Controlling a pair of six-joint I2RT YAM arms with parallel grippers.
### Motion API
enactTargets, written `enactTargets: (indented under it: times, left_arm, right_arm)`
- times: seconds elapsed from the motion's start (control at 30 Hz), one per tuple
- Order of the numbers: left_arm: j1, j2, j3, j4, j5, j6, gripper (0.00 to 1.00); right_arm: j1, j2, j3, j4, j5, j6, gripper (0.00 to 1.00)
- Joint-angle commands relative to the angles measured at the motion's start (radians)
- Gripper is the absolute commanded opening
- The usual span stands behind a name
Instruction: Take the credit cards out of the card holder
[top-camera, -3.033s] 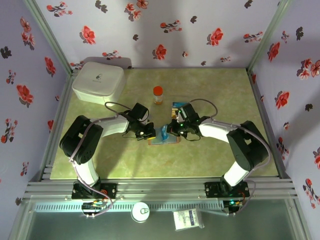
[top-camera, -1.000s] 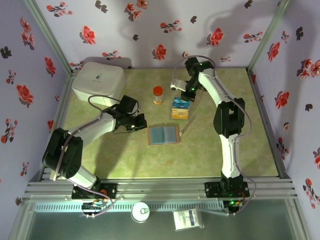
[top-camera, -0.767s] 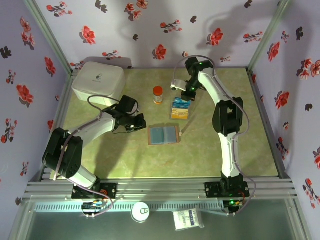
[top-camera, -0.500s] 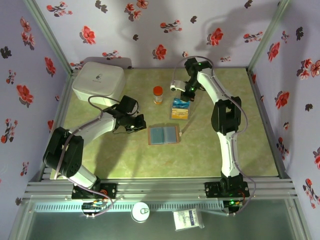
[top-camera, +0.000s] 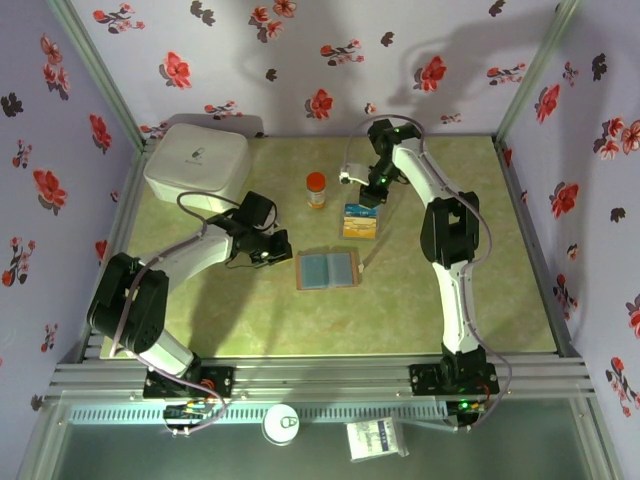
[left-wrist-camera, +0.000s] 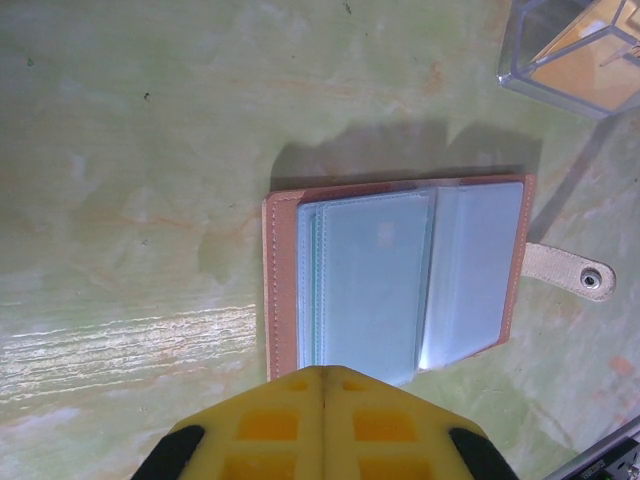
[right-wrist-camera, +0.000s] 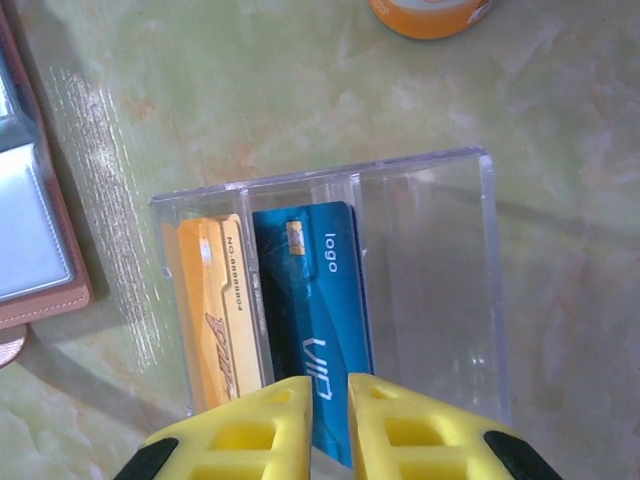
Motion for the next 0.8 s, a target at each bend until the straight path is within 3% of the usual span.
enactTargets:
  times: [0.0, 0.27, 0.57, 0.77]
  left_arm:
    - [0.008, 0.002, 0.017, -0.014, -0.005, -0.003, 0.02]
    - [0.008, -0.015, -0.01, 0.014, -0.002, -0.008, 0.02]
    - [0.008, -0.018, -0.033, 0.08, -0.008, -0.014, 0.03]
    - [0.008, -0.002, -0.041, 0.11, -0.007, -0.009, 0.03]
  right_arm:
    - [-0.011, -0.026, 0.013, 0.009, 0.003, 0.027, 0.18]
    - [-0.007, -0.115, -0.122, 0.187, 0.002, 0.182, 0.17]
    - [-0.002, -0.337, -0.5, 0.601, -0.001, 0.547, 0.18]
    - [0.038, -0.443, -0.684, 0.736, 0.005, 0.763, 0.19]
